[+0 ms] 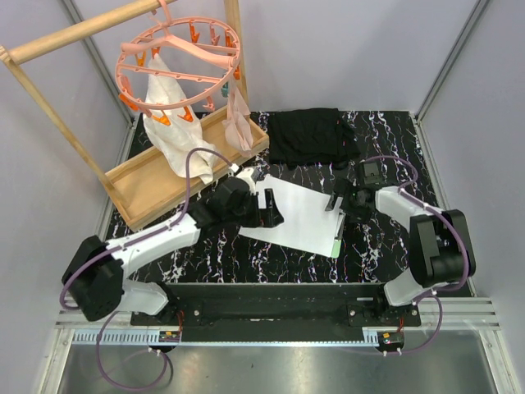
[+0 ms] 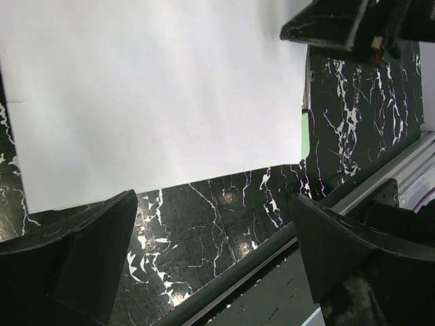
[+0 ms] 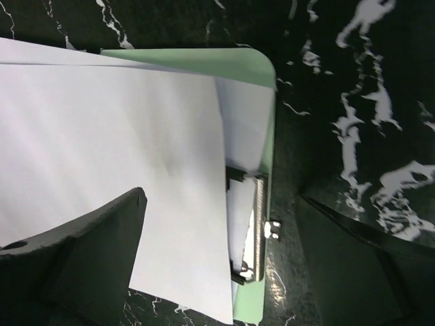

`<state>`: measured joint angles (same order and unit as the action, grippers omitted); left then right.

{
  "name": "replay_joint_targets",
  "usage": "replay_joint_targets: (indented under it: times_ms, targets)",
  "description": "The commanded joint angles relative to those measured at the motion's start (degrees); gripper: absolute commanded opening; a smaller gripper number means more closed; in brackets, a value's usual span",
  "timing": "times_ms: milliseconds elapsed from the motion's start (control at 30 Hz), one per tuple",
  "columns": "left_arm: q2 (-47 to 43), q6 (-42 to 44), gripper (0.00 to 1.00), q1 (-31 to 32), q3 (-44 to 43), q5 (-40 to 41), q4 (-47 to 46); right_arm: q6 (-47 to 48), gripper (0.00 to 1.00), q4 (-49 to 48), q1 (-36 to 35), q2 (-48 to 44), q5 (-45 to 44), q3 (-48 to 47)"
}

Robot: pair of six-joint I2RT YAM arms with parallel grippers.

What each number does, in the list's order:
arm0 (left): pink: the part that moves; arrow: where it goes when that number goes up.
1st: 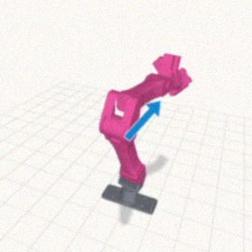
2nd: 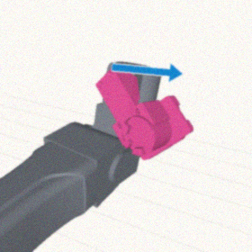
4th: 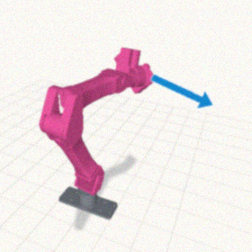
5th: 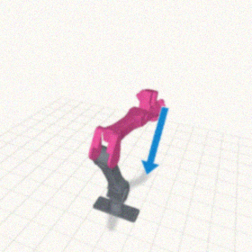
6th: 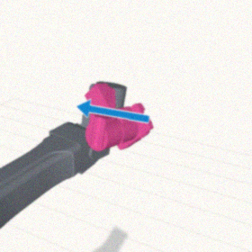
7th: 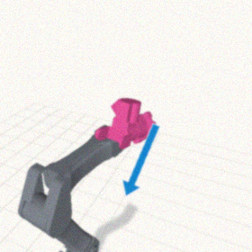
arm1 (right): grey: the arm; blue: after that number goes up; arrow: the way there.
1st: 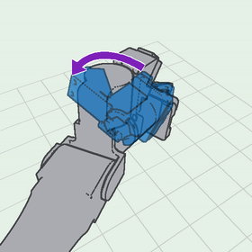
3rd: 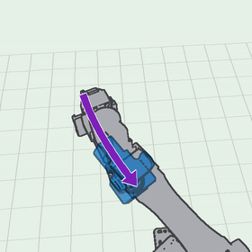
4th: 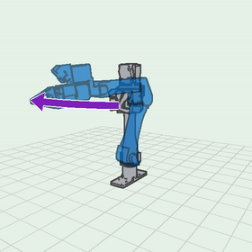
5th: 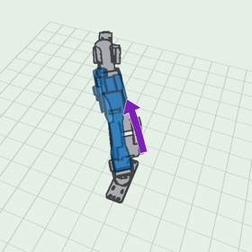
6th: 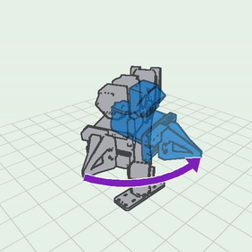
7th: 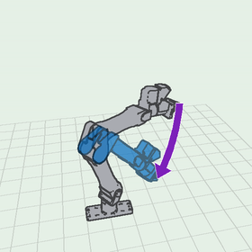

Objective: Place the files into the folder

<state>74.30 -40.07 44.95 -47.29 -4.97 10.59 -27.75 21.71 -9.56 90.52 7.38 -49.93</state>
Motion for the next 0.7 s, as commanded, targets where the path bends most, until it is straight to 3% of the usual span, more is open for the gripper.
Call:
replay_joint_targets:
  times_ms: [0, 133, 300, 433, 667]
  targets:
    - [5.49, 0.44, 0.99, 0.75, -6.23, -1.26, -3.29, -1.96, 1.0, 3.51, 0.51, -9.03, -3.33, 2.03]
    - [18.14, 0.52, 0.97, 1.81, -16.22, -3.9, -4.0, -4.5, 1.0, -1.21, 0.51, -15.89, 1.57, 6.77]
    - [27.72, 0.08, 0.97, 2.25, -23.37, -3.12, -4.71, -5.04, 0.96, -3.7, 0.51, -16.34, 2.99, 9.06]
    - [30.55, -0.09, 0.98, 2.25, -26.89, -2.58, -4.0, -5.39, 0.89, -5.62, 0.42, -15.99, 5.01, 9.24]
    - [30.55, -1.32, 0.98, 2.25, -24.61, -3.64, -6.46, -6.26, 0.73, -7.21, -0.1, -12.92, 5.54, 9.94]
